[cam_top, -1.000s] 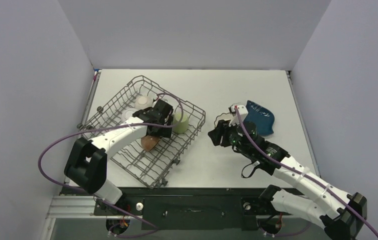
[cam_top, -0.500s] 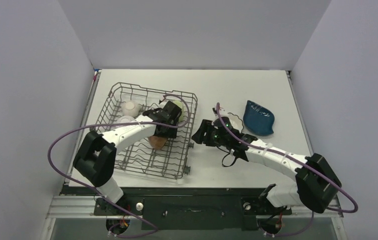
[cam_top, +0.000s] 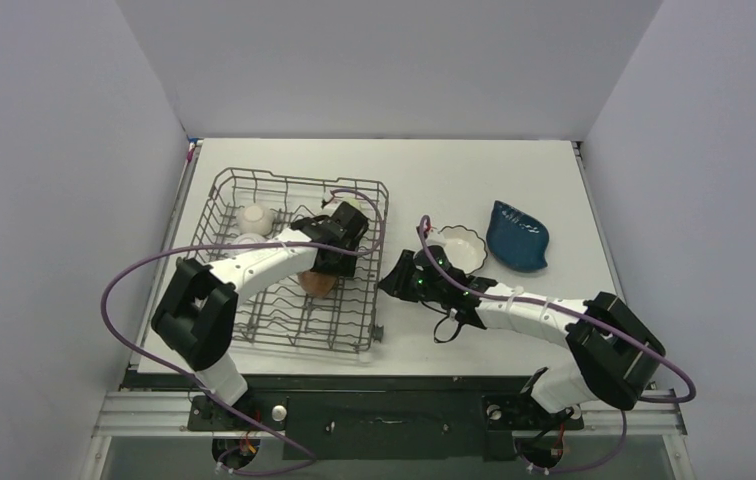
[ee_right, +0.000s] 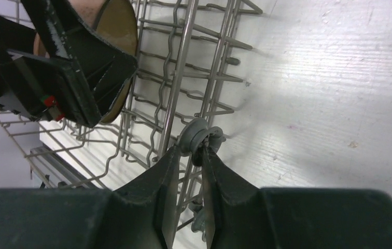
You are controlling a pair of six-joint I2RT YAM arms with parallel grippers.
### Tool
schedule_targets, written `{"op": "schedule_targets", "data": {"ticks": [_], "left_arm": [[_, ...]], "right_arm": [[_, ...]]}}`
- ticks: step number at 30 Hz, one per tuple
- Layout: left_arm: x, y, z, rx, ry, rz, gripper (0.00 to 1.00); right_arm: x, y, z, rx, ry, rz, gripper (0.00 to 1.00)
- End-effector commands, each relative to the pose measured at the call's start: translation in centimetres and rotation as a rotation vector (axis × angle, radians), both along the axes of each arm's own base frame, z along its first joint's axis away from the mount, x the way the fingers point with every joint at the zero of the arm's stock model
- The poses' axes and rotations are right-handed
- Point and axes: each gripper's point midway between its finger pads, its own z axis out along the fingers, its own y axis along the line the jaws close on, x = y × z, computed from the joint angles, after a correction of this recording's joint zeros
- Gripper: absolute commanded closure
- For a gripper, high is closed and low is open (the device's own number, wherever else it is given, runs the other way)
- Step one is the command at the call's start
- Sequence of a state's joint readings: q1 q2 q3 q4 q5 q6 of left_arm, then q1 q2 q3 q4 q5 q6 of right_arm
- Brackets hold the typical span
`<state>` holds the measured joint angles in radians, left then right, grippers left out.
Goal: Load the mixed dishes into the dish rack
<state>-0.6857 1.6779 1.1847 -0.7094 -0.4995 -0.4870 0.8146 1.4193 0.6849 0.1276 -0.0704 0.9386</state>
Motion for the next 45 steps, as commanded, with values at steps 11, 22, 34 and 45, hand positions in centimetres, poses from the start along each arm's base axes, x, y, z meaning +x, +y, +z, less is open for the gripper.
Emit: {"op": "schedule_targets", "data": {"ticks": [11, 22, 34, 45], "left_arm": [[-0.5, -4.4, 3.7, -0.113, -0.035, 0.019, 0.04], [-0.4, -4.5, 5.9, -0.106, -0.055, 0.02, 0.04], [-0.8, -4.8, 7.5, -0.137, -0.057, -0.002, 0.04], [-2.1, -4.8, 14.4, -0.343, -0.202, -0.047, 0.04]], "right_arm": [[-0.4, 3.4, 1.1, 0.119, -0.029, 0.06, 0.84], [-0.5, 3.5, 0.8, 0.114, -0.025, 0.063, 0.84], [-0.4, 3.6, 0.6, 0.106, -0.023, 0.067, 0.84], [-0.5, 3.1, 2.3, 0.057, -0.071, 0.092, 0.76]]}}
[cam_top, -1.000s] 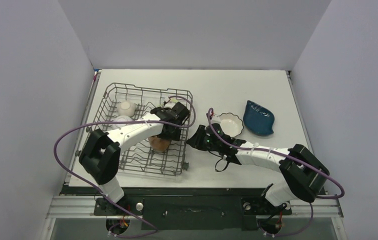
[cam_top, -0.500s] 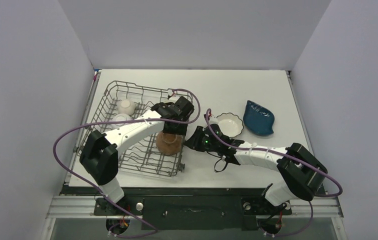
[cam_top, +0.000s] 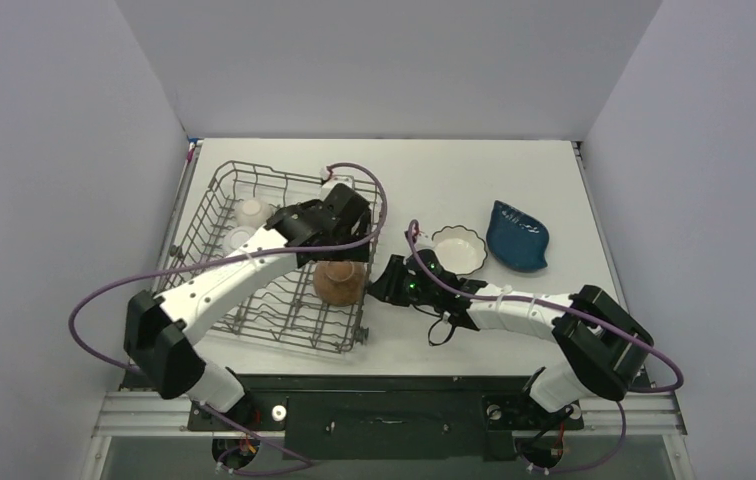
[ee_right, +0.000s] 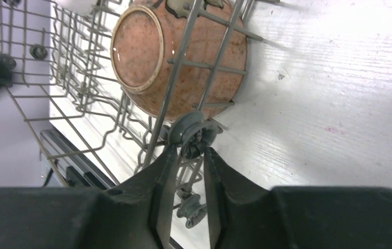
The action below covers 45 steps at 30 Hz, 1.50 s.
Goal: Load the mixed dishes into the dish rack
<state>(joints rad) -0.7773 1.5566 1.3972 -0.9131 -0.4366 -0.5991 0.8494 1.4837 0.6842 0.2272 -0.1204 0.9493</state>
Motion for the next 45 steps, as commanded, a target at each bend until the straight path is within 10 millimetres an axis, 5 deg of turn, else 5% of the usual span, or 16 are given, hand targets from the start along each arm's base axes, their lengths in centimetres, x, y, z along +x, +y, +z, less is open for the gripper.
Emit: {"op": "schedule_targets", "data": {"ticks": [1, 8, 14, 23, 34, 38, 45], "left_arm": [[-0.5, -0.1, 7.0, -0.192, -0.176, -0.021, 0.04], [-3.5, 3.4, 13.4, -0.368, -0.386, -0.03, 0.04], [-5.8, 6.1, 16.5, -0.467, -0.518, -0.031, 0.04], [-7.3, 7.7, 16.9, -0.485, -0.564, -0.042, 0.04], [-8.6, 7.7, 16.5, -0.51, -0.561, -0.095, 0.04], [-8.9, 7.5, 16.3, -0.523, -0.55, -0.114, 0.04], [-9.5, 6.5, 15.9, -0.57, -0.534, -0.152, 0.04]], "right_arm": [[0.6, 0.6, 3.2, 0.003, -0.092, 0.02, 0.71], [0.5, -1.2, 7.1, -0.035, -0.166, 0.017, 0.57], [1.1, -5.0, 9.3, -0.097, -0.207, -0.039, 0.52], [3.5, -15.9, 9.0, -0.318, -0.223, -0.263, 0.49], [4.8, -28.8, 5.0, -0.422, -0.012, -0.694, 0.49], [5.1, -30.1, 3.1, -0.461, 0.062, -0.715, 0.49], [6.0, -28.4, 1.6, -0.425, 0.048, -0.612, 0.46]]}}
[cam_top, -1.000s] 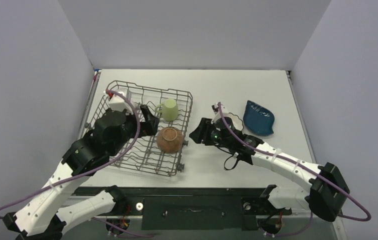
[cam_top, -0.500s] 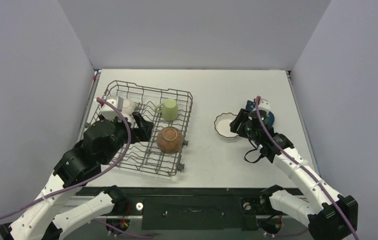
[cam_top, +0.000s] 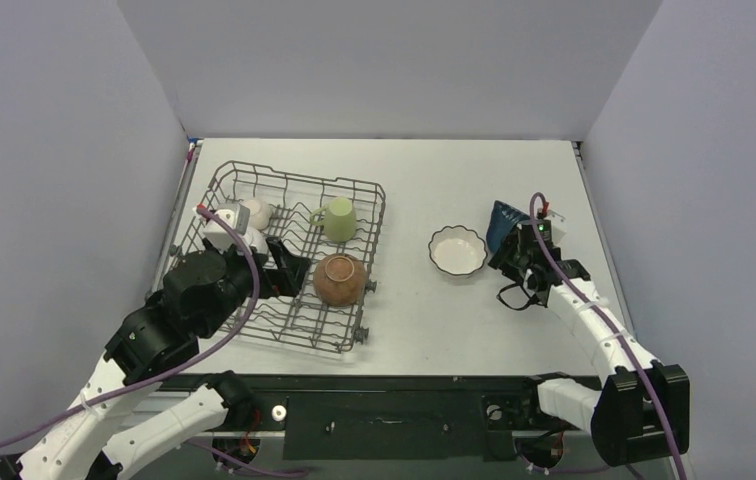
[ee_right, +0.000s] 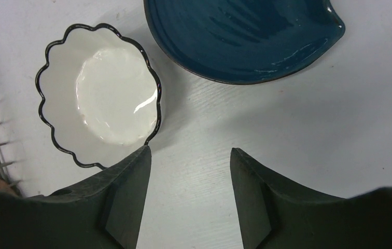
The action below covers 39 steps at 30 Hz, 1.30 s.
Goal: Load the mixed dishes into the dish rack
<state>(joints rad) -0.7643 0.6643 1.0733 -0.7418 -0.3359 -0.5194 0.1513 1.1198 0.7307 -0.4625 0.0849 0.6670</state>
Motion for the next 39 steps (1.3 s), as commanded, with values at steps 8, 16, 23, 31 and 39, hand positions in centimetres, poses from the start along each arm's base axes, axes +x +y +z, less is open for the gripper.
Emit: {"op": "schedule_targets", "data": {"ticks": [8, 16, 23, 31, 39], "left_arm": [[-0.5, -1.3, 1.1, -0.072, -0.033, -0.071, 0.04], [-1.0, -2.5, 1.1, -0.106, -0.03, -0.128, 0.04], [-1.2, -3.7, 1.3, -0.117, -0.034, -0.189, 0.04], [-1.6, -5.0, 1.7, -0.138, -0.043, -0.262, 0.04], [-2.0, -6.0, 2.2, -0.163, -0.057, -0.318, 0.04]], "right_arm": [[2.4, -0.2, -1.1, 0.023, -0.027, 0.009, 0.47], [4.1, -7.9, -0.1, 0.134, -0.091, -0.26, 0.47], [6.0, -14.5, -0.6, 0.175, -0.097, -0.426, 0.51], [10.7, -15.8, -2.8, 0.268, -0.141, -0.313, 0.53], [14.1, -14.4, -5.2, 0.463, -0.207, -0.178, 0.6]]}}
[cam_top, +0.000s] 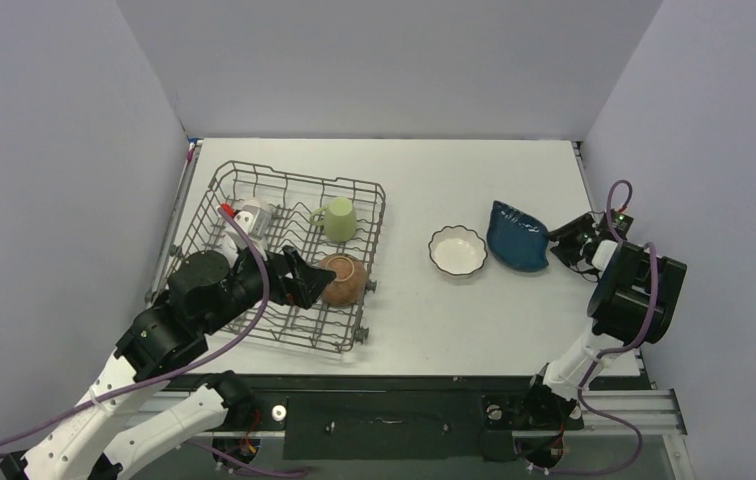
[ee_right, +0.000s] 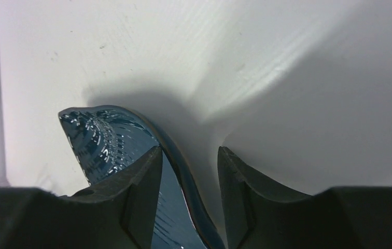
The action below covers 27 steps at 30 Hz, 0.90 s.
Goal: Load the mixed dishes into the dish rack
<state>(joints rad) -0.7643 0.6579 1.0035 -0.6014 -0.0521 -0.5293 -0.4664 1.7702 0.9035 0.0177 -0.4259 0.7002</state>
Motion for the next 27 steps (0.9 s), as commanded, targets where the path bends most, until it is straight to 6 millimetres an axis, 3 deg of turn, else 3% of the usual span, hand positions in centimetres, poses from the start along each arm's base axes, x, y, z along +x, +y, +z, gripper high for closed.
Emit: {"op": "schedule_targets", "data": {"ticks": [1, 12, 16, 21, 27], "left_arm": [[0.0, -1.0, 1.9, -0.048, -0.059, -0.05, 0.04], [-0.2, -0.9, 2.5, -0.061, -0.065, -0.05, 0.04], [-0.3, -0.9, 2.4, -0.059, -0.055, -0.05, 0.04], [-0.4, -0.4, 2.5, -0.048, -0.049, -0.038, 0.04], [-0.4, 0.6, 2.7, -0.013, -0.044, 0.0, 0.04]], "right_arm": [[3.9, 0.7, 2.5, 0.061, -0.193, 0.111, 0.62], [5.0, 3.3, 0.1, 0.127, -0.183, 0.225, 0.75], [5.0, 3.4, -0.2, 0.126, -0.182, 0.219, 0.85], [5.6, 2.7, 2.4, 0.1, -0.23, 0.164, 1.0], [5.7, 2.1, 5.2, 0.044, -0.27, 0.112, 1.0]]}}
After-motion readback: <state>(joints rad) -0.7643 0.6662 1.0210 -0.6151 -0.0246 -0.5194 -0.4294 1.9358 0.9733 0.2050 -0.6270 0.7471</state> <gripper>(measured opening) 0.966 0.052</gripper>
